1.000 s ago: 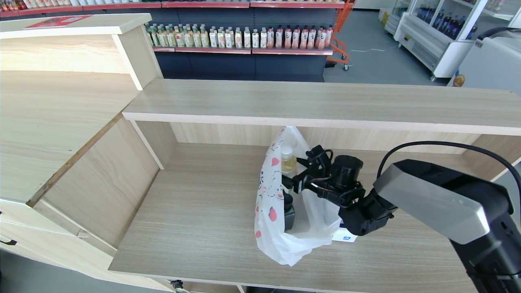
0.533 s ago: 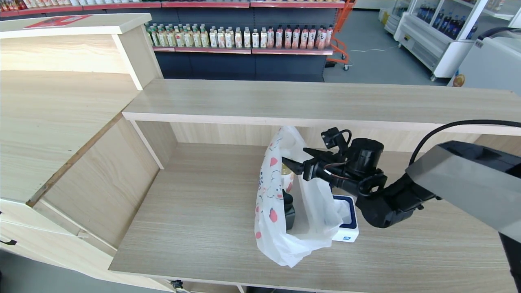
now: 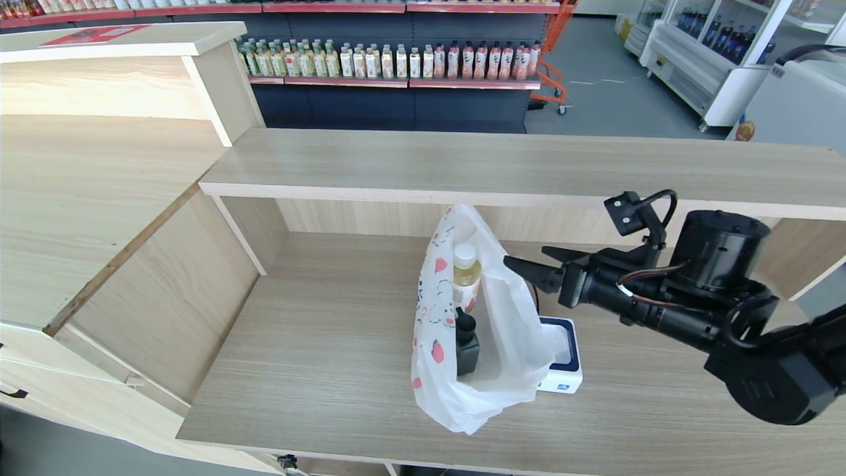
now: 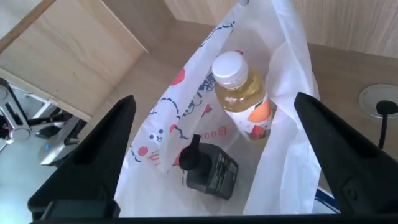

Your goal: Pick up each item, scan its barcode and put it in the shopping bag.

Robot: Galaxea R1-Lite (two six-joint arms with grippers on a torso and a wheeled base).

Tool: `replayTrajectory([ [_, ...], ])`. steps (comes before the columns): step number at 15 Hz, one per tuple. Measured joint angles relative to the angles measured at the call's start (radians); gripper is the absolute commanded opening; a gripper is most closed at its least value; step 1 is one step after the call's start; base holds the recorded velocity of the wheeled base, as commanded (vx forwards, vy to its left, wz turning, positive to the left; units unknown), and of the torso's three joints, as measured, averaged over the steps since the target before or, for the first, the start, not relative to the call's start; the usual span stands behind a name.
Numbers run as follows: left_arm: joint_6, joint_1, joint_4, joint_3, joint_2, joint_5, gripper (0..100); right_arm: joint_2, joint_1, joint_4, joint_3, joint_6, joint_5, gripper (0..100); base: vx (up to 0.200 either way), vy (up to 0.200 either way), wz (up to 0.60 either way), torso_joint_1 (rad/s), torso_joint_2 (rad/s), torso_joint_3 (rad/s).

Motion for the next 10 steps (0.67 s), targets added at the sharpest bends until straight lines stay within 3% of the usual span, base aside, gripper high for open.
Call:
replayTrajectory([
  [4, 0.000, 0.000, 0.000, 0.000, 0.000, 0.000, 100, -0.309, -0.075, 0.121, 0.231, -0.015, -0.033, 100, 0.000, 0.000, 0.00, 0.000, 0.00, 0.000],
  [10, 0.000, 0.000, 0.000, 0.000, 0.000, 0.000, 100, -0.983, -0.230, 0.667, 0.481, -0.098, -0.246, 100, 0.000, 0.000, 0.00, 0.000, 0.00, 0.000],
])
